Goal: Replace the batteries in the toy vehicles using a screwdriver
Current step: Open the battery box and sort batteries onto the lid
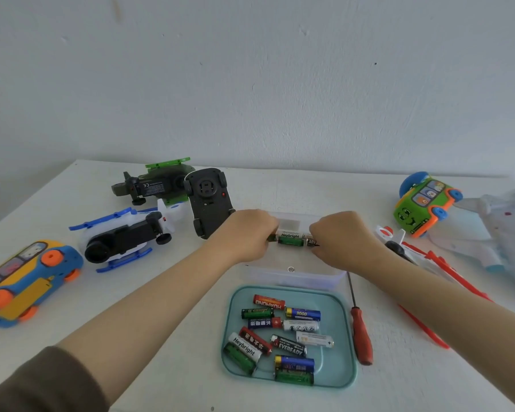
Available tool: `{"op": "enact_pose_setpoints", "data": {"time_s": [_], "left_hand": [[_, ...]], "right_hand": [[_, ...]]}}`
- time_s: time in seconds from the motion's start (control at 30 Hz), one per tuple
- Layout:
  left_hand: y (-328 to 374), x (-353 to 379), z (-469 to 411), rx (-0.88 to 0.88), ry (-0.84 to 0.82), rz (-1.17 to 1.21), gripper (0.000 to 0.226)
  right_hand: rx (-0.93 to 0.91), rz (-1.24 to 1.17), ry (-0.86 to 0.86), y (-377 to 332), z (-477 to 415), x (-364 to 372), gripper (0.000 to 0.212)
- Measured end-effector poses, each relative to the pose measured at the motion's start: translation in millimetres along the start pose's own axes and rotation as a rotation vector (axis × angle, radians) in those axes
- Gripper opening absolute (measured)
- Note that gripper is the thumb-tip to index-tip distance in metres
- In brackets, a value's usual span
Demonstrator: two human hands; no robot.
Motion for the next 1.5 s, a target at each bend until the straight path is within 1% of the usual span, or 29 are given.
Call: {"op": "enact_pose_setpoints", "data": {"time_s": [0.1,0.17,0.2,0.27,0.33,0.37,0.4,0.43,0.47,0.5,0.53,0.57,0.6,0.67,0.73,0.77,0.83,0.9,0.93,0.97,1.03,1.07,1.1,1.17,1.27,1.33,1.4,1.47,1.5], "left_hand": [[14,-27,24,0.022,0.068,0.445,0.014],[32,-35,45,0.085,0.027,0.588,0.016],[39,-34,56,0.105,-0.01,0.59,0.017],[46,-22,72,0.143,-0.066,0.46,0.02],[43,-1,81,0.138,-0.129,0.29,0.025],[40,6,83,0.14,-0.132,0.255,0.026],[38,5,83,0.146,-0.098,0.294,0.024],[35,-2,82,0.142,-0.026,0.392,0.018],[29,-13,80,0.122,0.074,0.517,0.011],[19,-25,77,0.094,0.2,0.619,0.009],[10,-35,72,0.054,0.306,0.661,0.012],[3,-42,66,0.015,0.363,0.64,0.013],[0,-44,58,-0.009,0.369,0.592,0.012],[3,-40,38,-0.012,0.295,0.482,0.013],[11,-27,17,0.009,0.184,0.398,0.02],[16,-20,8,0.025,0.124,0.324,0.023],[27,-5,-7,0.064,0.003,0.174,0.022],[34,6,-14,0.1,-0.084,0.096,0.013],[34,10,-16,0.093,-0.111,0.071,0.014],[32,14,-17,0.075,-0.127,0.057,0.014],[25,19,-19,0.023,-0.131,0.058,0.007],[21,18,-18,-0.009,-0.124,0.102,0.012],[16,16,-16,-0.035,-0.107,0.186,0.015],[12,5,-7,-0.061,-0.063,0.407,0.014],[21,-16,18,-0.002,-0.031,0.641,0.011],[29,-19,39,0.036,-0.085,0.732,0.012],[34,-10,60,0.03,-0.189,0.707,0.014],[34,2,73,0.033,-0.252,0.559,0.015],[34,4,77,0.045,-0.251,0.491,0.015]], "right_hand": [[-0.003,0.016,-0.011,2,-1,1,0.022],[-0.002,0.028,-0.024,2,-3,2,0.033],[-0.005,0.027,-0.026,1,-3,1,0.036],[0.004,-0.012,0.004,1,-2,-2,0.035],[0.046,-0.173,0.074,4,3,-12,0.029],[0.063,-0.291,0.105,7,8,-18,0.026],[0.06,-0.425,0.128,8,14,-24,0.023],[0.028,-0.552,0.139,6,23,-31,0.019],[-0.033,-0.647,0.137,1,32,-38,0.017],[-0.105,-0.69,0.123,-6,43,-45,0.017],[-0.171,-0.673,0.108,-14,53,-49,0.018],[-0.228,-0.61,0.099,-23,62,-50,0.02],[-0.273,-0.532,0.096,-32,69,-49,0.022],[-0.32,-0.444,0.074,-47,77,-40,0.03],[-0.331,-0.476,0.03,-52,75,-33,0.038],[-0.322,-0.585,-0.007,-52,72,-31,0.037],[-0.285,-0.924,-0.046,-44,61,-32,0.032],[-0.169,-1.225,0.012,-23,48,-38,0.029],[-0.093,-1.25,0.046,-11,40,-37,0.029],[-0.02,-1.149,0.075,0,32,-34,0.029],[0.099,-0.679,0.062,15,17,-23,0.029],[0.122,-0.455,0.044,20,11,-19,0.028],[0.113,-0.292,0.026,20,5,-14,0.027],[0.049,-0.094,0.015,11,-3,-8,0.026],[0.009,0.054,0.018,2,-8,-4,0.036],[0.004,0.096,0.032,0,-9,-4,0.038],[0.001,0.11,0.012,1,-8,-2,0.038],[-0.012,0.108,0.003,1,-6,-1,0.037],[-0.018,0.108,0.005,0,-5,-2,0.036]]}}
Point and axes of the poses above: each hand's wrist, its own z-axis away from the middle knuckle, its own x-axis out of the palm, y = z × x, the point moved 8 cm from there along -z, towards the middle knuckle, and after that the axes turned 10 degrees about z, right-handed, at the moved point
